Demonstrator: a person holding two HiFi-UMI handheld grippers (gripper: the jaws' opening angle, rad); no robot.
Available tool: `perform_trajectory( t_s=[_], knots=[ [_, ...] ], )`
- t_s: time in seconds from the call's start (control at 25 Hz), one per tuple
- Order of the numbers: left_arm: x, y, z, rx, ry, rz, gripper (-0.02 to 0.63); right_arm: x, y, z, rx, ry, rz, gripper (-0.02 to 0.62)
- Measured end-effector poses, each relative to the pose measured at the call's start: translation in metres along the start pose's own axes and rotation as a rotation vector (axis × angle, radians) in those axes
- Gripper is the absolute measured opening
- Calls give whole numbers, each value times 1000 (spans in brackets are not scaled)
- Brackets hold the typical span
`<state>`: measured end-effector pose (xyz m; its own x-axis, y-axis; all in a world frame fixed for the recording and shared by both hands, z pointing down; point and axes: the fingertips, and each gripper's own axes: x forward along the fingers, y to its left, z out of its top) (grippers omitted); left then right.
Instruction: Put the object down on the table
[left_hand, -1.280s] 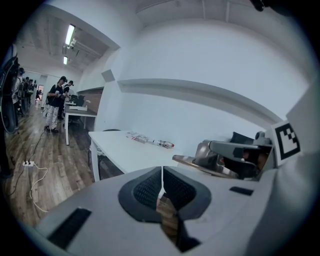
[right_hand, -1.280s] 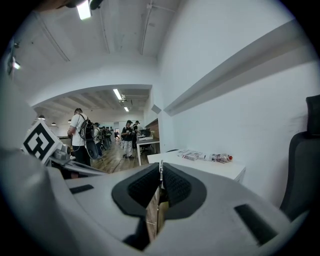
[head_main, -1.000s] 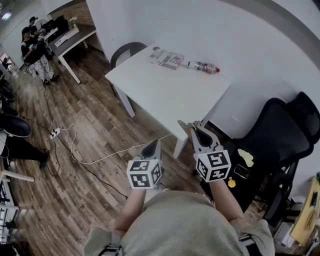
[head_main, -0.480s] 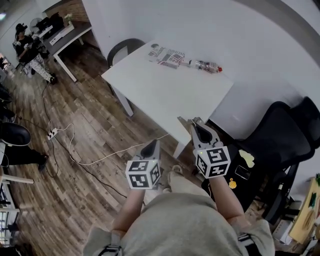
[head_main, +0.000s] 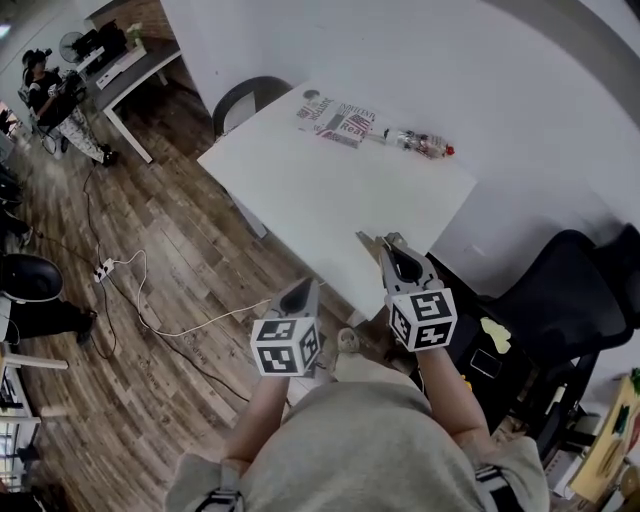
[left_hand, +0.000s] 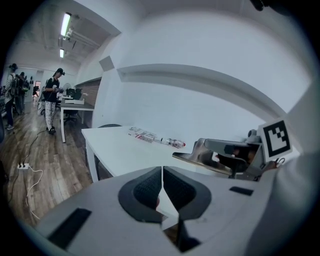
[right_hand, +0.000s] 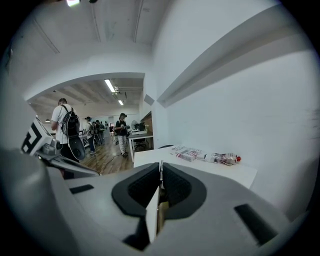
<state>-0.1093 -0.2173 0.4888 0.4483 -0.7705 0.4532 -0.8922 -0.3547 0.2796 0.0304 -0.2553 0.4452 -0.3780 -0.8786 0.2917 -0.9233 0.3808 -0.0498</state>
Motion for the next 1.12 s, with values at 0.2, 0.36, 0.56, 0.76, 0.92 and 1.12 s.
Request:
perform_trajectory(
  t_s=[0.2,0.36,0.56,0.76,0.92,1.12],
  knots=[
    [29,11,14,-21,6,19,11,35,-19,-3,-6,39,11,25],
    [45,20,21,-32,16,31,11,61,-27,-9,-6,69,22,25],
    [64,29,25,-43,33,48,11,92,-40,-20,-17,106,33,25],
    [82,35,27,-49,54,60,11,120,-51,-34,-10,145,42,25],
    [97,39,28,-45,72,68,11,141,-60,-45,7,167,47,25],
    [108,42,28,-42,92,81,11,159,-68,-59,11,196,46,25]
  ],
)
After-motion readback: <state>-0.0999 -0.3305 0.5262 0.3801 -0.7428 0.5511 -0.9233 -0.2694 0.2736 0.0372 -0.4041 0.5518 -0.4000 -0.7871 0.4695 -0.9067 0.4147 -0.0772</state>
